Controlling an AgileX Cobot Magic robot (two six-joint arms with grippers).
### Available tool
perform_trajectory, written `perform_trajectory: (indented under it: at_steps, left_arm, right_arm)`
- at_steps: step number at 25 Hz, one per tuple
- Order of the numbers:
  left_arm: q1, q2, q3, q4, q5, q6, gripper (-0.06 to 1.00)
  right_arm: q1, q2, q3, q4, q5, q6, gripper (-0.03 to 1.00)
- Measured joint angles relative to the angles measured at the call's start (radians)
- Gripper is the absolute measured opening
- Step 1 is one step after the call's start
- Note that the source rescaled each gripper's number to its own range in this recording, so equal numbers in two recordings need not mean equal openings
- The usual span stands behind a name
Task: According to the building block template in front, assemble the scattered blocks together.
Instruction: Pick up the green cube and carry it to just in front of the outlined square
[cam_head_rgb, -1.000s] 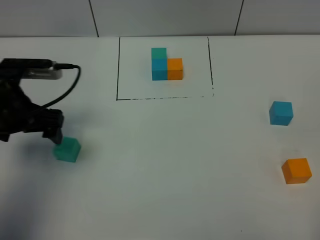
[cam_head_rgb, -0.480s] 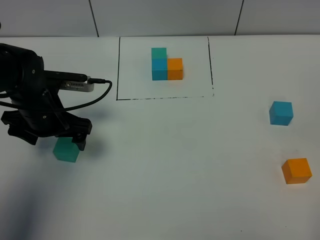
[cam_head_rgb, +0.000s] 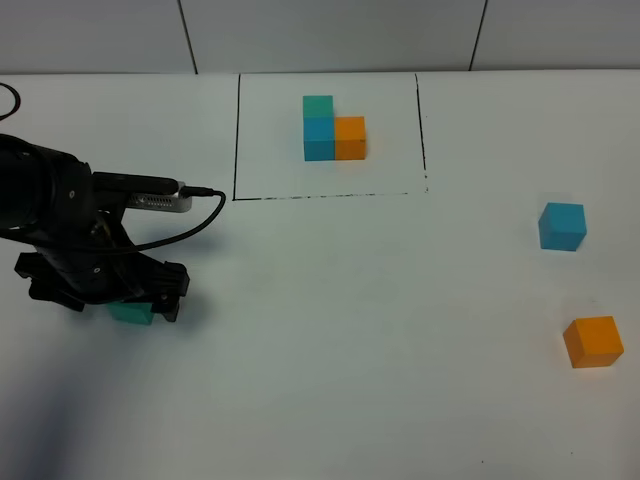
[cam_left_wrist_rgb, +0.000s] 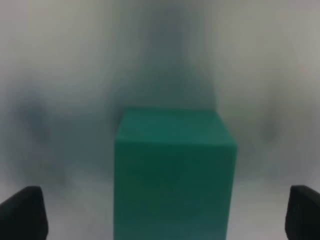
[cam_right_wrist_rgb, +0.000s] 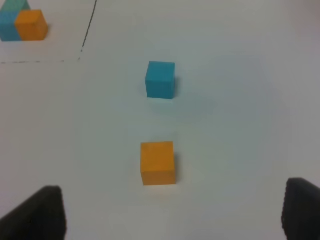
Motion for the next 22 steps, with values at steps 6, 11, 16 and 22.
perform_trajectory:
  at_steps: [6,11,16,22]
  left_arm:
    - [0.0,0.012,0.001,-0.001,-0.047,0.0,0.97]
    - [0.0,0.046,0.001,-0.001,-0.048,0.0,0.91]
    - [0.001,0.049,0.001,-0.001,-0.047,0.0,0.61]
    - [0.001,0.05,0.0,-0.002,-0.057,0.006,0.0]
  right_arm:
    - [0.0,0.0,0.0,0.0,0.0,-0.001,0.75]
    - [0.0,0.0,0.0,0.0,0.0,-0.001,0.75]
    - [0.0,0.0,0.0,0.002,0.0,-0.001,0.75]
    - [0.0,0.0,0.0,0.002,0.0,0.0,0.75]
